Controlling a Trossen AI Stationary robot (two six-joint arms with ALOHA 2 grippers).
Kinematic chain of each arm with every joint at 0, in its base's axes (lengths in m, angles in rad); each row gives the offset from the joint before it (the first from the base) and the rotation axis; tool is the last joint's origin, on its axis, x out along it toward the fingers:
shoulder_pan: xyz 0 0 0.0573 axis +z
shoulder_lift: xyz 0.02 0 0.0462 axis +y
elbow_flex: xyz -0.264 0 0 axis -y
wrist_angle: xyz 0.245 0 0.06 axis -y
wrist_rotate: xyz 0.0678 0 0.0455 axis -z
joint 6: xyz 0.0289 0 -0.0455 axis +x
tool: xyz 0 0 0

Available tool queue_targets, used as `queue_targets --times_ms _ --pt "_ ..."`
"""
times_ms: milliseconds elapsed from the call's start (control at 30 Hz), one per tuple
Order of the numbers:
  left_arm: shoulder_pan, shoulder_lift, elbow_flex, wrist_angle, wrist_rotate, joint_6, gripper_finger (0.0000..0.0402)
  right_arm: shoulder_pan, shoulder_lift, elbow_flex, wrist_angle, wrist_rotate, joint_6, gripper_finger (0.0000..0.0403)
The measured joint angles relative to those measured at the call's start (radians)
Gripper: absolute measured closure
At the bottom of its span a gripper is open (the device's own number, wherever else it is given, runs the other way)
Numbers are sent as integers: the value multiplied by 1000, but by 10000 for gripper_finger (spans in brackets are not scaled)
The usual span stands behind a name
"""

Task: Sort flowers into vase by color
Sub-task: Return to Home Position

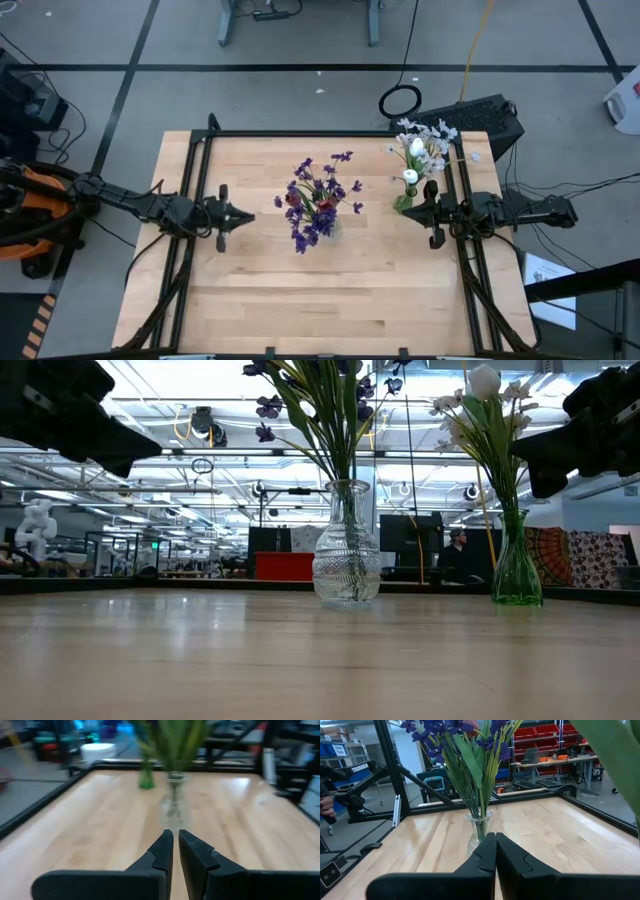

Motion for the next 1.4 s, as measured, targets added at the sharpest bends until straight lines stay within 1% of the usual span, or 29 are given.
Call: queue_targets --times_ms 67,233,300,400,533,733,800,933,1167,1267,1400 --pt "2 0 -6 23 46 24 366 0 0 0 0 0 0 403" --pt "47 -1 -97 246 169 72 366 0 0 0 0 0 0 403" --pt "73 -5 -136 293 203 72 366 0 0 0 0 0 0 403" --pt "115 -15 -145 296 252 81 366 0 0 0 0 0 0 403" --pt "181 -40 -145 315 373 126 366 0 0 0 0 1 0 403" --pt "286 -91 -145 300 465 125 366 0 0 0 0 1 0 403" --pt "314 -113 -145 289 468 116 366 0 0 0 0 1 0 403" --pt "355 -153 -146 263 453 22 366 0 0 0 0 1 0 403" --pt "370 -230 -146 91 455 18 366 0 0 0 0 1 0 403" --pt "370 -265 -146 85 462 23 366 0 0 0 0 1 0 403" --pt "370 -314 -146 75 432 45 366 0 0 0 0 1 0 403"
